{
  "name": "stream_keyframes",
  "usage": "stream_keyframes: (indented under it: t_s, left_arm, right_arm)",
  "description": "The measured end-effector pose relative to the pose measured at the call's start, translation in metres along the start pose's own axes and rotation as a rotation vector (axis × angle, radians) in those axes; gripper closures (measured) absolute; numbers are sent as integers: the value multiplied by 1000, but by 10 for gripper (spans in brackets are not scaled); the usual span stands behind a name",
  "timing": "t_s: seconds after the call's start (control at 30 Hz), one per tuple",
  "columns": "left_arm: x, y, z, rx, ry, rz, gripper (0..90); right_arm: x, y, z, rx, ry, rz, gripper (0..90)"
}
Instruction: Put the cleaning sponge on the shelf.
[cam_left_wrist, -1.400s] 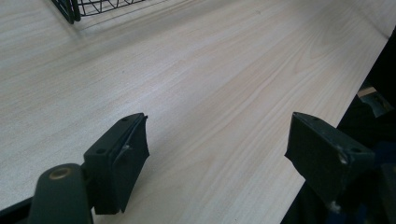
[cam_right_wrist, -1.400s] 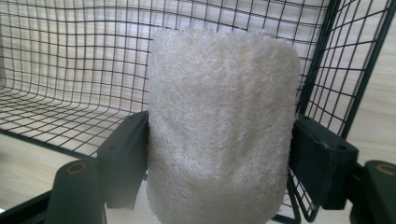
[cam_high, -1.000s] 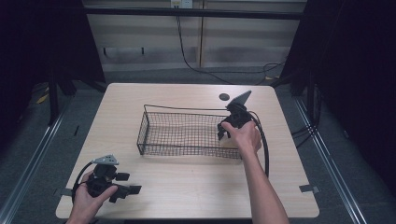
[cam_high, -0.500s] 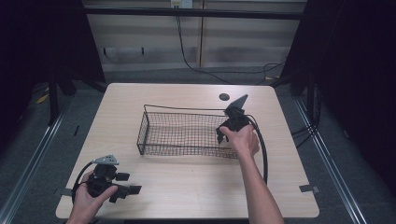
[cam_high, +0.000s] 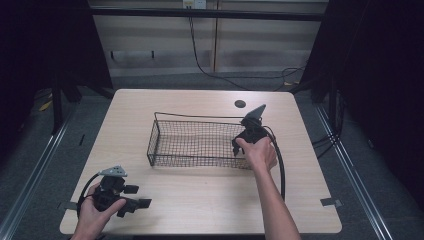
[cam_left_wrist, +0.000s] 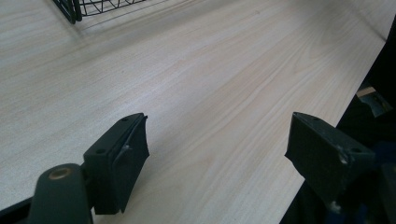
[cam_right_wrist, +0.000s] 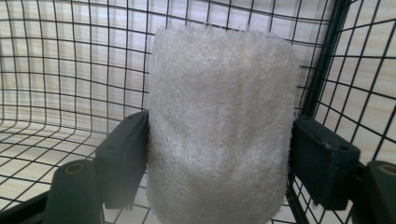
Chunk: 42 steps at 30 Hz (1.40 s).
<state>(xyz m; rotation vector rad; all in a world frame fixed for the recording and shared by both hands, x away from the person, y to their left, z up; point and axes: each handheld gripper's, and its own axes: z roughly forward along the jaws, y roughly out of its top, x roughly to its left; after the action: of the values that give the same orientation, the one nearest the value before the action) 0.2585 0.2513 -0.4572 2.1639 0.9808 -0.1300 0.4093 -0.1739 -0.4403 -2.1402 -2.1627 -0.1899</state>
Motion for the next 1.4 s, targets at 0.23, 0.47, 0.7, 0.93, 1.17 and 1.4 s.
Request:
stream_keyframes:
  t_s: [0.23,0.47,0.7,0.93,1.17,1.4]
  left_arm:
    - [0,0,0,-9,-2,-3,203]
    - [0,0,0,-1,2,0,203]
    - [0,0,1,-4,3,-5,203]
    - [0,0,1,-1,3,-1,203]
    - [0,0,0,0,2,1,203]
    - [0,0,1,-2,1,-1,203]
  right_arm:
    - [3,1,1,27,-17,-6,231]
    - [1,0,-1,27,-2,-19,198]
    - [-3,-3,-6,14,21,-17,198]
    - [-3,-4,-9,16,31,-24,184]
    - [0,-4,-19,11,11,-47,168]
    - [-4,-5,-25,5,44,-50,171]
